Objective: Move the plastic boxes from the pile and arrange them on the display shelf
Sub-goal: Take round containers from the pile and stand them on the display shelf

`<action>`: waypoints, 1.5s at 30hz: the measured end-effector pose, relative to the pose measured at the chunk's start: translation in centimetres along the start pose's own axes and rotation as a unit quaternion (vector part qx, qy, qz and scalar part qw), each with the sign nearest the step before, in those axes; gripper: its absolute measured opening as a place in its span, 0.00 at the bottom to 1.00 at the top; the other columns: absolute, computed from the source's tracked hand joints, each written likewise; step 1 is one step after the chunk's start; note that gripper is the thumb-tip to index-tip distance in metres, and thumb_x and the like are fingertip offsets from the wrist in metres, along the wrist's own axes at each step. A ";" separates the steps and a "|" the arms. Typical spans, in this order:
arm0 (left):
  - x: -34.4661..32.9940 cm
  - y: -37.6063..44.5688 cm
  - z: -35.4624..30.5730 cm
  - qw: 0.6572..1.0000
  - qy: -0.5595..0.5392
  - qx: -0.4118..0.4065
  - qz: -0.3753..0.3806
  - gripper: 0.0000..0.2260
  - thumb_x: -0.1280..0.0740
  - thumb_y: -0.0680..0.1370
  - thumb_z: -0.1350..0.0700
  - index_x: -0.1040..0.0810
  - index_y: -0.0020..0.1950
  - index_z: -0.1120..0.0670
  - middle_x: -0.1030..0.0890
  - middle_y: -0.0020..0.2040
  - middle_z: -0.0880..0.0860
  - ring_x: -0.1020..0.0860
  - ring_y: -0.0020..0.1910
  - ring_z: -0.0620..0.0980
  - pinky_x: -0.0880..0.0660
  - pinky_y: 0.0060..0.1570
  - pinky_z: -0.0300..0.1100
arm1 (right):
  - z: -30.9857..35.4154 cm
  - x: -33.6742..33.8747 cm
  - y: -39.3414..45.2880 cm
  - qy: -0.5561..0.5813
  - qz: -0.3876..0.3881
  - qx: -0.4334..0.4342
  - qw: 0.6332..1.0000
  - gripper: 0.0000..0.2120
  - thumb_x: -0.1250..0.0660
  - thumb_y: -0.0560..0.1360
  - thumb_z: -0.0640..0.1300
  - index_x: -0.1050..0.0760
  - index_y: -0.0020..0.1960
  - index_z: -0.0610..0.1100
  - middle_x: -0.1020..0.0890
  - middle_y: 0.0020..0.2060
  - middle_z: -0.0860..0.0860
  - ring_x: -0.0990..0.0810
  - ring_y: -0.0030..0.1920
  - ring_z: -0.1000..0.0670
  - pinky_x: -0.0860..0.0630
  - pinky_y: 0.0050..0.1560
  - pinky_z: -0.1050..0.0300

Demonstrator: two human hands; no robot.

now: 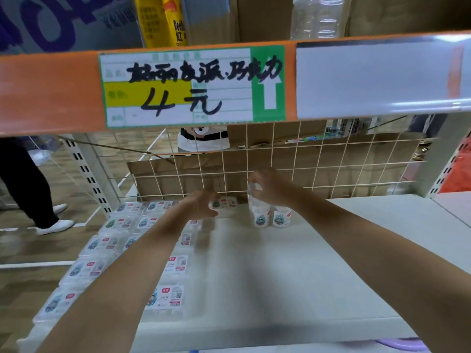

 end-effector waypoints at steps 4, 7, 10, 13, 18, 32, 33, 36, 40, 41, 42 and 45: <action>-0.3 0.3 0.8 0.999 0.032 -0.007 -0.002 0.21 0.33 0.77 0.52 0.29 0.69 0.55 0.25 0.64 0.57 0.26 0.62 0.56 0.29 0.58 0.43 | -0.3 -0.7 0.5 -0.048 0.004 0.003 0.999 0.17 0.37 0.77 0.49 0.27 0.62 0.43 0.24 0.60 0.45 0.27 0.61 0.44 0.27 0.60 0.45; -0.3 0.4 1.3 0.999 0.040 -0.015 -0.006 0.19 0.34 0.77 0.52 0.28 0.68 0.54 0.25 0.64 0.56 0.26 0.62 0.54 0.30 0.58 0.43 | -0.4 -1.0 0.7 -0.072 0.007 -0.001 0.997 0.15 0.37 0.76 0.49 0.26 0.60 0.43 0.22 0.58 0.46 0.25 0.59 0.44 0.25 0.58 0.46; -0.3 0.5 1.5 0.999 0.047 -0.022 -0.012 0.19 0.33 0.77 0.52 0.27 0.68 0.53 0.25 0.64 0.56 0.26 0.61 0.54 0.28 0.58 0.44 | -0.4 -1.2 0.7 -0.083 0.012 0.000 0.996 0.17 0.38 0.76 0.51 0.26 0.61 0.45 0.22 0.59 0.47 0.25 0.59 0.45 0.25 0.57 0.44; -0.3 0.3 1.4 0.999 0.047 -0.024 -0.012 0.20 0.32 0.76 0.51 0.27 0.68 0.52 0.26 0.65 0.56 0.27 0.62 0.54 0.29 0.60 0.46 | -0.4 -1.5 0.8 -0.084 0.018 0.007 0.996 0.19 0.38 0.75 0.52 0.28 0.63 0.46 0.22 0.59 0.47 0.23 0.58 0.46 0.24 0.56 0.44; 1.0 -0.6 0.9 0.998 0.008 -0.041 -0.042 0.20 0.33 0.78 0.51 0.28 0.69 0.51 0.25 0.65 0.55 0.25 0.60 0.54 0.28 0.57 0.44 | -0.6 -0.5 0.2 -0.101 0.031 0.011 0.994 0.16 0.39 0.79 0.45 0.28 0.64 0.40 0.25 0.61 0.45 0.27 0.62 0.45 0.32 0.63 0.53; 4.2 0.7 -24.6 0.949 0.133 -0.247 -0.144 0.18 0.38 0.78 0.48 0.27 0.64 0.54 0.23 0.61 0.54 0.26 0.60 0.54 0.30 0.58 0.46 | -14.1 6.9 -10.4 -0.176 -0.011 -0.089 0.980 0.24 0.38 0.76 0.46 0.34 0.70 0.42 0.30 0.68 0.44 0.34 0.68 0.42 0.33 0.65 0.50; 3.5 1.2 -27.1 0.947 0.142 -0.250 -0.142 0.19 0.38 0.77 0.47 0.27 0.65 0.54 0.24 0.61 0.55 0.26 0.60 0.54 0.30 0.58 0.47 | -15.8 7.4 -12.0 -0.178 -0.005 -0.108 0.978 0.24 0.37 0.75 0.46 0.34 0.70 0.42 0.30 0.67 0.44 0.34 0.68 0.42 0.33 0.65 0.49; 1.4 2.3 -34.3 0.949 0.156 -0.245 -0.124 0.23 0.37 0.77 0.44 0.29 0.67 0.55 0.26 0.64 0.57 0.28 0.62 0.56 0.32 0.61 0.49 | -21.5 9.0 -17.1 -0.185 0.018 -0.181 0.966 0.25 0.38 0.76 0.48 0.36 0.72 0.43 0.32 0.69 0.44 0.35 0.69 0.42 0.32 0.65 0.48; -1.1 2.9 -44.4 0.949 0.162 -0.261 -0.074 0.23 0.39 0.76 0.40 0.28 0.66 0.51 0.26 0.64 0.55 0.30 0.64 0.56 0.35 0.62 0.50 | -29.1 11.1 -25.2 -0.187 0.043 -0.265 0.945 0.27 0.38 0.77 0.50 0.39 0.74 0.46 0.35 0.71 0.46 0.37 0.70 0.43 0.35 0.66 0.49; -1.7 3.0 -47.0 0.947 0.164 -0.270 -0.064 0.23 0.40 0.77 0.39 0.29 0.66 0.51 0.27 0.65 0.55 0.30 0.65 0.57 0.34 0.61 0.49 | -31.0 11.7 -27.3 -0.187 0.048 -0.282 0.940 0.28 0.38 0.77 0.51 0.40 0.74 0.46 0.36 0.71 0.46 0.37 0.70 0.43 0.35 0.66 0.50; -2.2 3.1 -49.7 0.944 0.166 -0.280 -0.055 0.24 0.41 0.77 0.39 0.29 0.67 0.52 0.28 0.66 0.55 0.31 0.66 0.57 0.34 0.61 0.49 | -32.8 12.2 -29.6 -0.186 0.052 -0.300 0.934 0.28 0.38 0.77 0.51 0.40 0.74 0.46 0.36 0.71 0.46 0.38 0.70 0.43 0.36 0.66 0.50; -3.7 2.7 -58.0 0.931 0.181 -0.314 -0.044 0.25 0.45 0.78 0.38 0.32 0.69 0.52 0.29 0.67 0.56 0.33 0.66 0.57 0.35 0.61 0.51 | -38.2 13.9 -36.3 -0.174 0.051 -0.348 0.920 0.29 0.39 0.78 0.53 0.41 0.75 0.46 0.38 0.72 0.46 0.39 0.71 0.43 0.37 0.68 0.49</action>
Point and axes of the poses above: each hand's wrist, its own y-axis towards the middle knuckle, its own x-axis out of the back of the hand, z = x × y, the point moved 5 cm from there along y, towards the middle knuckle
